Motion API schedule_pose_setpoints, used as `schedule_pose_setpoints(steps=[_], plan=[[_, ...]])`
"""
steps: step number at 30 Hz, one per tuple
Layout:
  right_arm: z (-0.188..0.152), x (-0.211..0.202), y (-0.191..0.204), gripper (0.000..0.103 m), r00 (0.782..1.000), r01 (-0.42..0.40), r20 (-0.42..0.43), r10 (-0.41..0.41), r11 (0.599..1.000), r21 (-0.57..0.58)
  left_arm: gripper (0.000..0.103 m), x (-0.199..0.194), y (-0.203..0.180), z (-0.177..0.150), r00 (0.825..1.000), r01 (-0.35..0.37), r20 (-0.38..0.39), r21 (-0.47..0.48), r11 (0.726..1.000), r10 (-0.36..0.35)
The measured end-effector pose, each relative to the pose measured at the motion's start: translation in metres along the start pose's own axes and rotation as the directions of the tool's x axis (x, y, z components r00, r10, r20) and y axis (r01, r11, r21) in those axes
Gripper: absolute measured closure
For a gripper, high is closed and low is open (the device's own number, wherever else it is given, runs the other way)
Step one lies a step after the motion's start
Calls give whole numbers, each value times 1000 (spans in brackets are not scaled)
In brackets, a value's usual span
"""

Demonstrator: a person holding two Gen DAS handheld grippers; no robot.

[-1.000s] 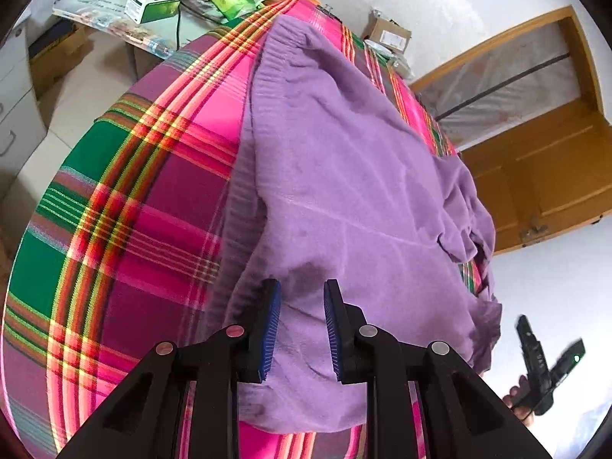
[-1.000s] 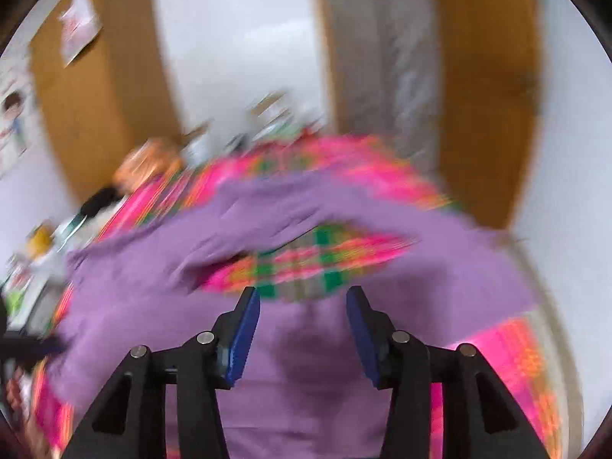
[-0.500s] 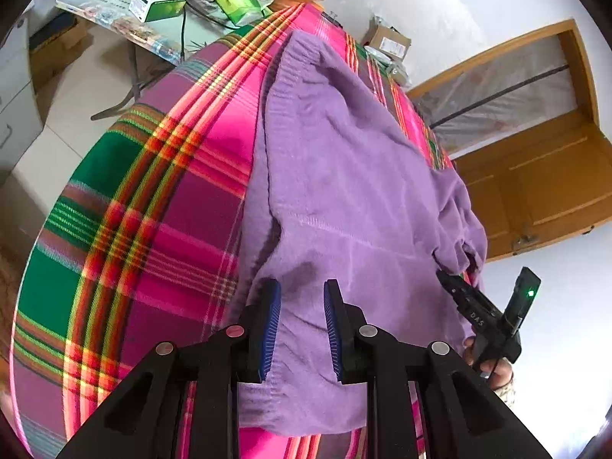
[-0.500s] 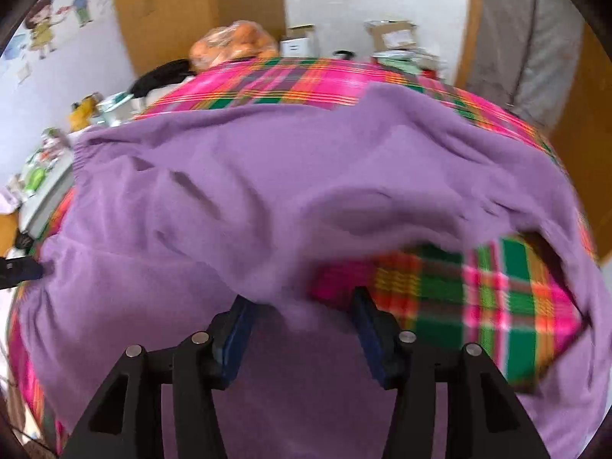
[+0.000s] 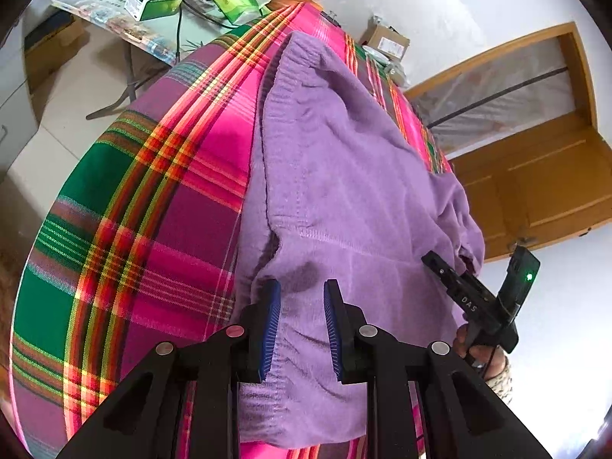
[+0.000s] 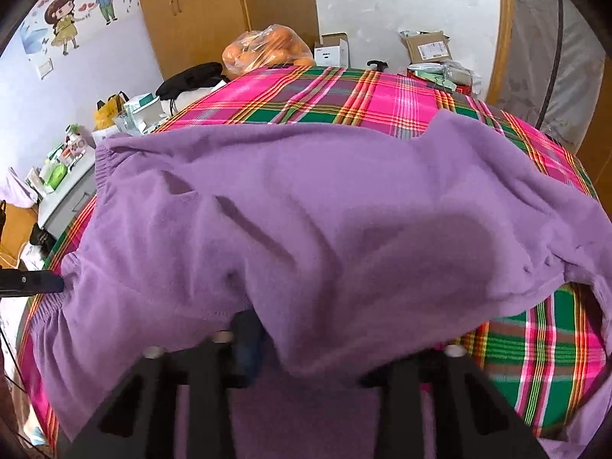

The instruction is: Fold clothes

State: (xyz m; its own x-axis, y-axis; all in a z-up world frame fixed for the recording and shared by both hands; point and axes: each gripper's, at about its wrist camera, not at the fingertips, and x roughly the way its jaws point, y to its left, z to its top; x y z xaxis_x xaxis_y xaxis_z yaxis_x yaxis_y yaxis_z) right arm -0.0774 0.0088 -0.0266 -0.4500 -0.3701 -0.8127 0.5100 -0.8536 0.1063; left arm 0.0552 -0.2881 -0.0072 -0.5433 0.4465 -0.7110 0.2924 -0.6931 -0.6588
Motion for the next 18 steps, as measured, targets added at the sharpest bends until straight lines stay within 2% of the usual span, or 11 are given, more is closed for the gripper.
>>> schedule_pose_setpoints(steps=[3, 6, 10, 13, 18], plan=[[-1, -3, -7, 89, 1000, -28, 14, 27, 998, 54, 79, 2, -2, 2, 1000, -4, -3, 3, 1000, 4], [-3, -11, -15, 91, 999, -32, 35, 28, 993, 110, 79, 8, -8, 4, 1000, -3, -14, 16, 1000, 3], [-8, -31, -21, 91, 997, 5, 73, -15, 991, 134, 79, 15, -16, 5, 1000, -2, -29, 34, 999, 3], [-11, -50, -32, 91, 991, 63, 105, -81, 985, 162, 79, 21, -22, 6, 999, -1, -41, 47, 999, 3], [-27, -72, -66, 91, 973, 186, 90, -213, 951, 246, 79, 27, -29, 6, 998, 1, -57, 63, 998, 3]])
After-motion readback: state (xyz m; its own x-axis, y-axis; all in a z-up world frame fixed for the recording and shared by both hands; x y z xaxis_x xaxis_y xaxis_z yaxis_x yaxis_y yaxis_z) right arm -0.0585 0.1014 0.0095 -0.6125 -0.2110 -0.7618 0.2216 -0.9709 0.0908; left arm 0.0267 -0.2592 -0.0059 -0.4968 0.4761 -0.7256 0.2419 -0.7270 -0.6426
